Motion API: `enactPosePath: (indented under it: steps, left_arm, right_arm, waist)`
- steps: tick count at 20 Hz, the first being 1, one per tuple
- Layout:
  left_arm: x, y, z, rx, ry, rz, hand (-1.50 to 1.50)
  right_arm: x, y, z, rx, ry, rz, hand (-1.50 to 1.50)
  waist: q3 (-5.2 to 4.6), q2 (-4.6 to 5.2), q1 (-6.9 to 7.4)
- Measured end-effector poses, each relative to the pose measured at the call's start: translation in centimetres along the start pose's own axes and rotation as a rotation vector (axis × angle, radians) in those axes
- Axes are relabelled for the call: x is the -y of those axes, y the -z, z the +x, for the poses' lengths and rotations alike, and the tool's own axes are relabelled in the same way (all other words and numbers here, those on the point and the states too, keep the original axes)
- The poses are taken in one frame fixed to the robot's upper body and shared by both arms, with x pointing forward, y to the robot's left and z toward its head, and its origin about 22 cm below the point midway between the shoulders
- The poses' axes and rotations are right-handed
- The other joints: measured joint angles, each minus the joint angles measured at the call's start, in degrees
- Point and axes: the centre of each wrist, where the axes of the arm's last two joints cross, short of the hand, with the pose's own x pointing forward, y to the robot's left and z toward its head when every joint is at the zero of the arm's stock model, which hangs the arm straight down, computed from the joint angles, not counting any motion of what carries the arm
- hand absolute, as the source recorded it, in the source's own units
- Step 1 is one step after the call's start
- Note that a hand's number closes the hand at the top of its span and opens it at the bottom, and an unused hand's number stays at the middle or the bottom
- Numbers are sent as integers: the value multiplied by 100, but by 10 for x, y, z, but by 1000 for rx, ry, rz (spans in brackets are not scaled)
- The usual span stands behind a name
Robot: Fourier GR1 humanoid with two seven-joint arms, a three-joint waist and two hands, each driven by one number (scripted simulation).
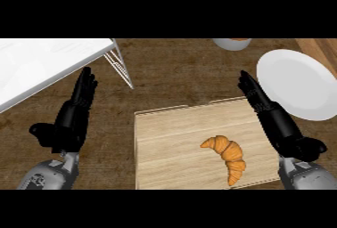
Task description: Pick the croissant from the tray and place it in the plate
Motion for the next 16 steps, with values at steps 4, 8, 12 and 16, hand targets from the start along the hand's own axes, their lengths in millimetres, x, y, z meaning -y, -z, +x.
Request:
enactPosePath:
  steps: [4,8,12,16]
  left_arm:
    - [-12,0,-9,-36,17,-18,0]
    - [-21,-4,-25,-139,48,-34,0]
    - [-36,0,-31,-210,49,-45,0]
    - [-45,4,-35,-249,47,-52,0]
  right_arm:
    - [-6,13,4,45,71,227,150]
    - [-1,31,37,212,-79,465,-150]
    - [27,32,-4,252,80,453,-150]
    - [52,28,-38,264,120,582,-150]
  waist:
    - [128,64,181]
    - [155,50,372]
    - [195,146,344]
    - [206,148,325]
